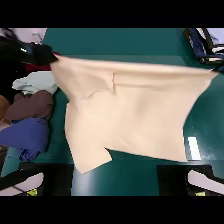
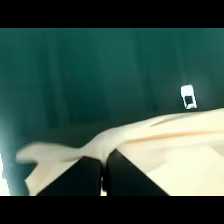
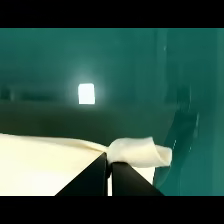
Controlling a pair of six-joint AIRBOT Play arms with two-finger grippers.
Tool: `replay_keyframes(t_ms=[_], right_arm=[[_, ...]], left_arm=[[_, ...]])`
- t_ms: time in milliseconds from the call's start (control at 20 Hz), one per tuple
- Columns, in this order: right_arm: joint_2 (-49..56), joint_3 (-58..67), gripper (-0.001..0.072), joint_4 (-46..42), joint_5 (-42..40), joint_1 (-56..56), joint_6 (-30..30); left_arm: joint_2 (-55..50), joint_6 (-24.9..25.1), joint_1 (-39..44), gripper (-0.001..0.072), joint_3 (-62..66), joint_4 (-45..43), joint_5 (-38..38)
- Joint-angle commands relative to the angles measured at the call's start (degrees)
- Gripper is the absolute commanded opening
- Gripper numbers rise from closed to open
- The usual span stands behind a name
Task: Fold the shirts.
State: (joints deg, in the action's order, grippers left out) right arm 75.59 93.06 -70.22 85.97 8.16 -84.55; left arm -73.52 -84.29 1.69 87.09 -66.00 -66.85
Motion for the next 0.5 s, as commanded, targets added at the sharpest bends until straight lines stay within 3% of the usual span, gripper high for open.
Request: replay_keyframes(t_ms=[0,250,450], right_arm=[[11.28,-3.41,0.0012,-2.82,-7.89,-3.91,-0.04],[21.29,6.75,0.0012,-0.72,-11.34,-4.09,0.02],[19.98,5.92,0.0012,-0.37,-9.9,-4.11,1.33]], left_arm=[[-12.2,3.5,-0.02,0.0026,-1.64,0.85,6.54],[-16.65,3.74,-0.04,0.0027,-0.66,1.07,17.68],[-16.63,3.8,-0.02,0.0026,-1.2,-2.6,8.72]])
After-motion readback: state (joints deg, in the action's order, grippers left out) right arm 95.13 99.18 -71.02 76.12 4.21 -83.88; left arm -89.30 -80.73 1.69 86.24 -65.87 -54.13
